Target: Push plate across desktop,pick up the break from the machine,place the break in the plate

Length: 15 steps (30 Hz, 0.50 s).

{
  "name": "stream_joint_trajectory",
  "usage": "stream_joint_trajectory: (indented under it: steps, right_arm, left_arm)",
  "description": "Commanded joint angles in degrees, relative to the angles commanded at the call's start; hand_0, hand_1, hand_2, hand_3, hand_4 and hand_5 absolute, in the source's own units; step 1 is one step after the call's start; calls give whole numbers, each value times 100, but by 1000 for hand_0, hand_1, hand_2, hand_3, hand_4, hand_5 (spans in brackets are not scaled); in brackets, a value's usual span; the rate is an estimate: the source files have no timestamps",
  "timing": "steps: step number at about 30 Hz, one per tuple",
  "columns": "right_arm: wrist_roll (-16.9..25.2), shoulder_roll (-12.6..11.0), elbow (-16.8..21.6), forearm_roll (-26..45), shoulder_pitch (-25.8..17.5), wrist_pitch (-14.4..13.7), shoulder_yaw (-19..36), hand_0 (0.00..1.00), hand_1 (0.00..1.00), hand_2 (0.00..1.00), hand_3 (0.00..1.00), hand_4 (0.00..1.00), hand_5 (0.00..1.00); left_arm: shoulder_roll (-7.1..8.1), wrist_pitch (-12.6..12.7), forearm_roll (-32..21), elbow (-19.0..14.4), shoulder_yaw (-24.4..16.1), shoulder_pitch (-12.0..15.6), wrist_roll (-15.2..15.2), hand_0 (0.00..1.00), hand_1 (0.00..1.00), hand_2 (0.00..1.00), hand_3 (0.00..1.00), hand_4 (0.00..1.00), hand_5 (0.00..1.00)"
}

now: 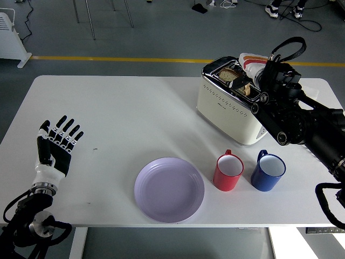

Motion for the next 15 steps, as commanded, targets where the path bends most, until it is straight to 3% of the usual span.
stream_joint_trajectory:
  steps: [5,6,15]
  right_arm:
    - [6,0,-32,12,-2,-53,-50,414,412,465,534,530,136]
    - [7,0,-31,19,-5,-58,-60,497,430,462,518,396,2]
    - [7,0,15,75,-44,-53,-59,519,425,454,510,350,2]
  left_arm:
    - [4,1,7,13,6,2,-4,766,785,835,825,587,998]
    - [5,1,9,18,8,2,-6,765,785,834,826,583,998]
    - [-2,32,47,74,22,6,-71,765,784,833,825,583,998]
